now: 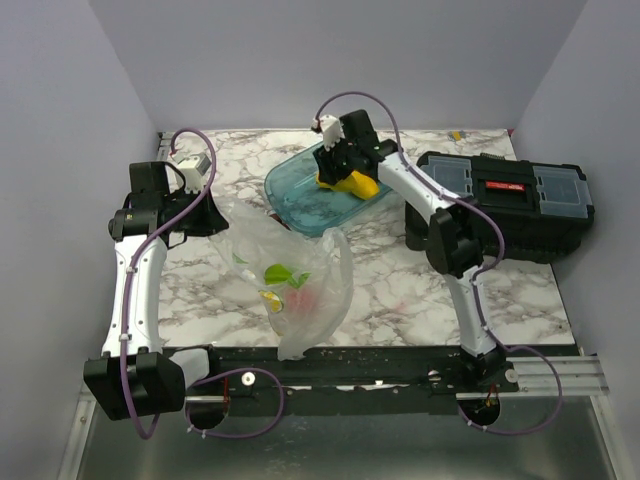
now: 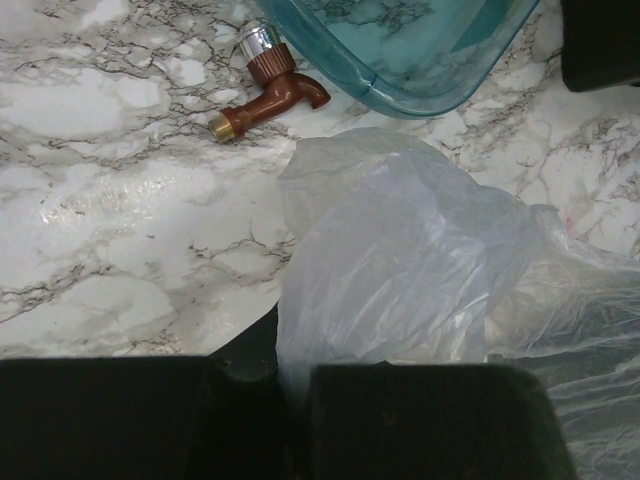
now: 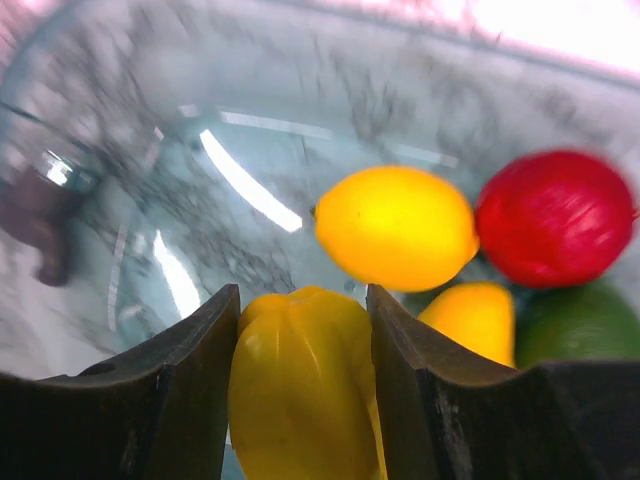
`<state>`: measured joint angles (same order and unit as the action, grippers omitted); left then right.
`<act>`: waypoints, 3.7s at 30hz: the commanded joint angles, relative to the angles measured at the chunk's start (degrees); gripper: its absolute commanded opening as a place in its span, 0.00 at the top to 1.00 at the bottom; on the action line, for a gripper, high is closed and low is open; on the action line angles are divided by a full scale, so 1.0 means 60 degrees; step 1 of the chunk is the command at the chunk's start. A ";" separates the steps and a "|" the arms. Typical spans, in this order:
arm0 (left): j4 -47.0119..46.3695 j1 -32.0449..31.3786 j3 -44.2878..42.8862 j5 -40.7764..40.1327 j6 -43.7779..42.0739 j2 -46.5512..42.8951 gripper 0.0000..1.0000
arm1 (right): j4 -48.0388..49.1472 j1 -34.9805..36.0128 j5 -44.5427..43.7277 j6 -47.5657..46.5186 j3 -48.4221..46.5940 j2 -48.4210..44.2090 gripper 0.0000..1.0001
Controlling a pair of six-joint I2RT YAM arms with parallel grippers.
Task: Place the fake fruits into the plastic bag and tie a complex knot
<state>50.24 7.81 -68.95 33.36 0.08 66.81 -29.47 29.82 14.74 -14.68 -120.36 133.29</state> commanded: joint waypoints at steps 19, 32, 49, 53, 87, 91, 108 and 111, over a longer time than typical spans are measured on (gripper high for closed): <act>0.0157 0.0046 -0.0186 0.0747 0.0136 0.0196 1.00 | 0.2311 0.2917 0.6201 0.3273 0.3245 -0.4923 0.61; 0.0066 0.0069 0.0033 0.0834 0.0262 0.0118 1.00 | 0.0990 0.4080 0.4728 0.0290 0.6657 -0.4942 0.55; 0.0181 0.0117 0.0148 0.0628 0.0031 0.0061 1.00 | 0.0056 0.4083 0.3939 0.0084 0.5168 -0.5550 0.02; 0.0182 0.0155 0.0348 0.0632 0.0031 0.0014 1.00 | -0.0004 0.3911 0.3446 0.0390 0.4243 -0.6150 0.00; 0.0562 0.0163 0.0446 0.1473 -0.0715 -0.0692 1.00 | 0.0625 0.0886 0.4027 0.4513 0.7169 -1.0054 0.99; 0.1287 0.0169 0.0084 0.1871 -0.1224 -0.1066 1.00 | 0.0391 0.0467 0.3638 0.3325 0.5638 -0.9735 0.99; 0.2014 -0.0234 -0.1961 0.4081 -0.3690 -0.2590 0.02 | 0.0464 0.0287 0.6393 0.0216 0.6303 -0.9206 0.99; 0.1982 -0.1222 -0.2879 0.4494 -0.4572 -0.2126 0.02 | 0.0678 0.0288 0.6543 0.0077 0.6405 -0.9438 0.99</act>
<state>63.90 6.46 -79.75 52.60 -18.96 52.18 -27.05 31.42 49.43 -10.46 -82.30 79.26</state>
